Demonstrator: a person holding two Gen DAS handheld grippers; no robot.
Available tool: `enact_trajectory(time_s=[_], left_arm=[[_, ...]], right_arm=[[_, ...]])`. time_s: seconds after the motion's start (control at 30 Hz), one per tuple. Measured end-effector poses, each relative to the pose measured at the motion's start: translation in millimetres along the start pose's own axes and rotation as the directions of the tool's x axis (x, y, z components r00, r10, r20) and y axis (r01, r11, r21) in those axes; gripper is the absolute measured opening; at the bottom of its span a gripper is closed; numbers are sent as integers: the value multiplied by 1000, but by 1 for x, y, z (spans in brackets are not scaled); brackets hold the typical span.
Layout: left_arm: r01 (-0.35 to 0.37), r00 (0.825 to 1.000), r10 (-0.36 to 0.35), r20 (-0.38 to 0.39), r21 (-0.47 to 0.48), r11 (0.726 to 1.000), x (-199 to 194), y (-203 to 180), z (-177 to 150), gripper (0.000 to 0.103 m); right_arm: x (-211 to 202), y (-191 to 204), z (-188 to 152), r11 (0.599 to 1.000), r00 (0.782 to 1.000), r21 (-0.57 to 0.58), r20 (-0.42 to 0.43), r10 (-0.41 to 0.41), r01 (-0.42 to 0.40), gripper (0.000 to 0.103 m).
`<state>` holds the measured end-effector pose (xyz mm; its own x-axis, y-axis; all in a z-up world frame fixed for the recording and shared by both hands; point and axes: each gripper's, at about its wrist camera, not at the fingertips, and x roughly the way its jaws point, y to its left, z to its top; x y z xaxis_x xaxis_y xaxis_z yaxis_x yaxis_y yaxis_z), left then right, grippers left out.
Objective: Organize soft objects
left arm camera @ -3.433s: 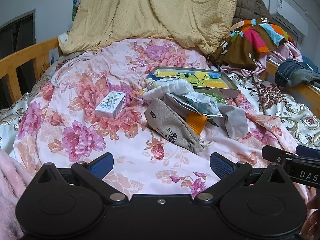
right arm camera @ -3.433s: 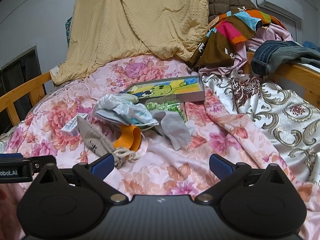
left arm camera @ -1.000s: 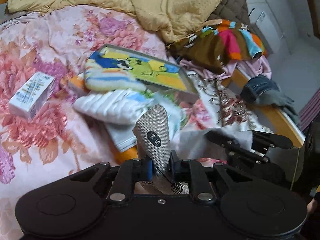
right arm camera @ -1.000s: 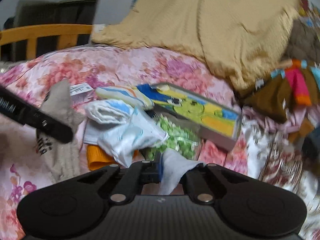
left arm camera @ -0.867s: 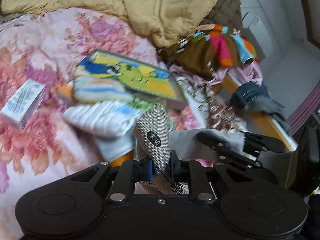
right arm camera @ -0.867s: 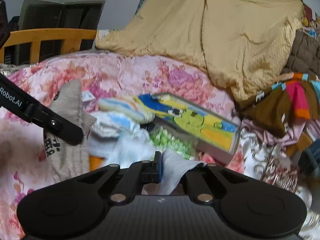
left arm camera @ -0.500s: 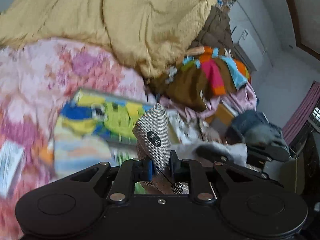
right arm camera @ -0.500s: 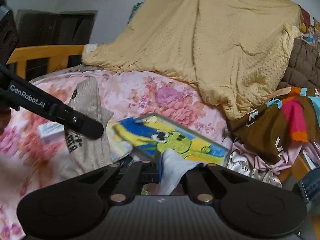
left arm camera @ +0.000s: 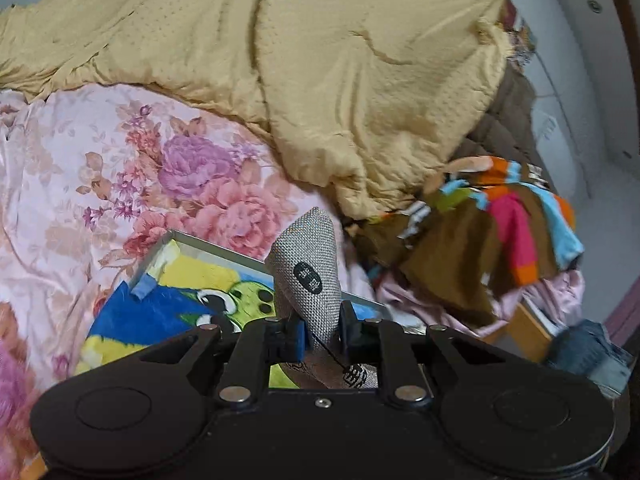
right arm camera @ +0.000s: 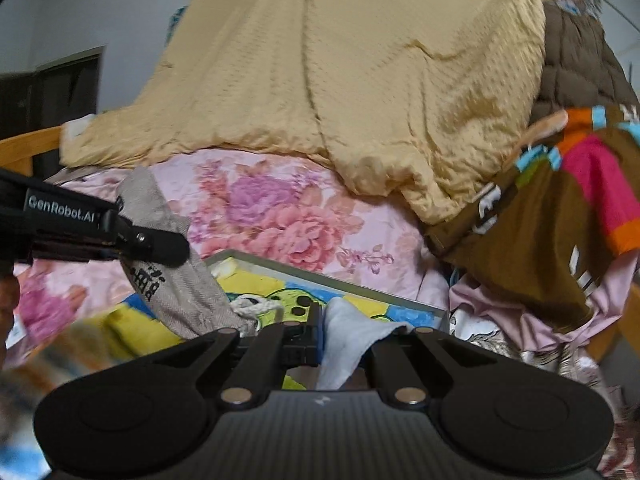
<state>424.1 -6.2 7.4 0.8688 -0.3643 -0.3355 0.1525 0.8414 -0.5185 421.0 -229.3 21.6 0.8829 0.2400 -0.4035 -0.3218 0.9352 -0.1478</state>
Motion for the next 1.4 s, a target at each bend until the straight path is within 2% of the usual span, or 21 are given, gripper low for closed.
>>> enact_trajectory(time_s=[0.27,0.37,0.5,0.6,0.67,0.8,0.87,0.97,1.03,1.1,1.23,1.4], left_arm=[[-87,993,83,-81,-42,995,57,28,-17,17],[-109,983,101,-154,-43,993,69,36,-26,18],[-138,961,117,-250,-68,988,79,43,-32,20],[-153,952,126,-278,-76,985,79,45,-33,21],[-158,947,128,-295,-79,984,79,44,-33,25],[-188,935,154,-320,-76,979,75,43,-35,33],[-196,929,160,-334,-75,978,73,42,-34,47],[-208,918,170,-359,-68,976,66,40,-35,63],[-204,914,167,-369,-62,977,62,37,-35,68],[-200,915,171,-365,-44,979,55,32,-35,70],[-195,920,179,-348,-10,981,37,23,-34,75],[-186,940,188,-284,34,982,4,12,-33,84]], right_arm=[[45,-6,-21,997,996,69,-88,35,-29,4],[51,-9,-28,994,986,90,-149,74,-61,8],[52,-10,-34,992,969,90,-222,105,-87,13],[50,-13,-37,990,958,103,-260,120,-96,24],[48,-17,-38,985,947,129,-287,148,-115,39],[42,-21,-41,983,935,147,-322,151,-108,49],[38,-25,-43,982,931,159,-332,150,-102,65],[31,-30,-42,978,921,180,-355,161,-102,83],[27,-34,-39,974,909,199,-377,179,-109,89],[23,-37,-36,971,902,213,-391,185,-106,89],[2,-38,-27,974,911,202,-375,174,-103,92],[-41,-30,-20,980,958,179,-256,129,-84,96]])
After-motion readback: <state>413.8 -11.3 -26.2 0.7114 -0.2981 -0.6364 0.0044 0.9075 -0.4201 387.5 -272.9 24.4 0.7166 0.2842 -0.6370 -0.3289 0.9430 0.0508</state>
